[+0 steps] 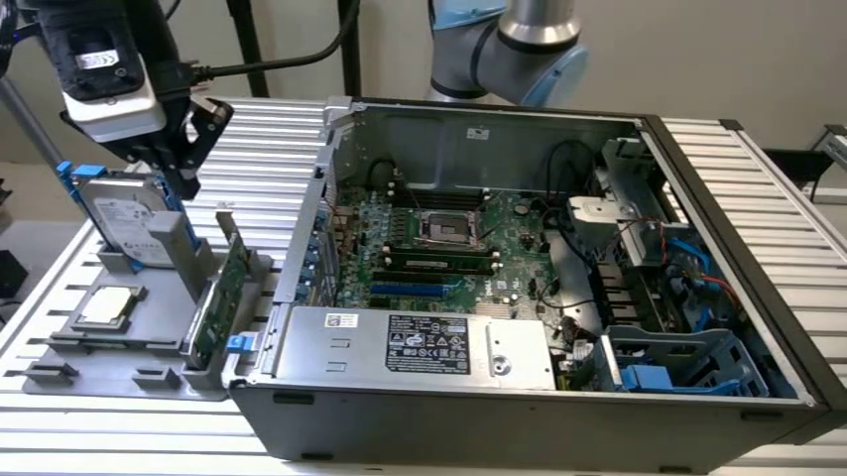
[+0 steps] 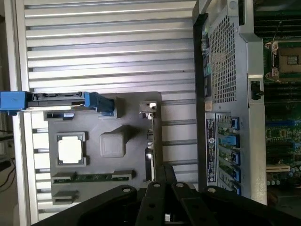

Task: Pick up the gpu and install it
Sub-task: 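Reach for the gpu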

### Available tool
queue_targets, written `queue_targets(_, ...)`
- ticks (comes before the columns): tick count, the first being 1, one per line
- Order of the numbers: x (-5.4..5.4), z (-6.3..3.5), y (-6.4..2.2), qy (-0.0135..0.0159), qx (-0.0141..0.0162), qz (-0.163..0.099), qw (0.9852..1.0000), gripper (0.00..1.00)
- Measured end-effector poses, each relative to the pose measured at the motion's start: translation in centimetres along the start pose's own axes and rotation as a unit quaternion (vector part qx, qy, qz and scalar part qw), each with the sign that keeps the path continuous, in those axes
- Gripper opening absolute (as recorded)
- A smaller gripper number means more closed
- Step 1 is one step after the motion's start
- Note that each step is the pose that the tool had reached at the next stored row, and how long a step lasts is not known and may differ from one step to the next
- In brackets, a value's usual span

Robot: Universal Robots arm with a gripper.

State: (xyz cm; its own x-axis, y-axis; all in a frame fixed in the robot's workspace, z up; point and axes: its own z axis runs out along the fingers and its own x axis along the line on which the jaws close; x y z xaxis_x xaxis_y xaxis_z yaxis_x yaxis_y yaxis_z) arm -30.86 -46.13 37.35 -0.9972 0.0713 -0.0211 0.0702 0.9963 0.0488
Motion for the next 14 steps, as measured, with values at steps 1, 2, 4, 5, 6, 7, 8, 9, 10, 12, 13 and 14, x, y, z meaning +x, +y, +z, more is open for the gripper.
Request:
queue_targets(1, 0.3, 0.02, -0.19, 0.0000, 0.0000, 0.000, 1.0000, 0.11)
queue_targets(2, 0.6, 0.04, -0.39, 0.0000, -0.0001, 0.000, 1.0000, 0.11)
queue_targets(4, 1.1, 0.05, -0.84, 0.0000, 0.0000, 0.000, 1.0000, 0.11)
queue_targets(5, 1.3, 0.05, -1.06, 0.0000, -0.0001, 0.000, 1.0000, 0.11)
queue_targets(6, 1.4, 0.04, -1.17, 0.0000, 0.0000, 0.000, 1.0000, 0.11)
queue_targets(7, 1.4, 0.05, -1.18, 0.0000, 0.0000, 0.000, 1.0000, 0.11)
queue_targets(8, 1.4, 0.05, -1.18, 0.0000, 0.0000, 0.000, 1.0000, 0.11)
queue_targets(9, 1.4, 0.05, -1.18, 0.0000, -0.0001, 0.000, 1.0000, 0.11)
queue_targets(10, 1.4, 0.05, -1.18, 0.0000, -0.0001, 0.000, 1.0000, 0.11)
queue_targets(12, 1.4, 0.05, -1.18, 0.0000, -0.0001, 0.000, 1.0000, 0.11)
queue_targets(13, 1.4, 0.05, -1.18, 0.0000, 0.0000, 0.000, 1.0000, 0.11)
queue_targets(14, 1.4, 0.05, -1.18, 0.0000, -0.0001, 0.000, 1.0000, 0.11)
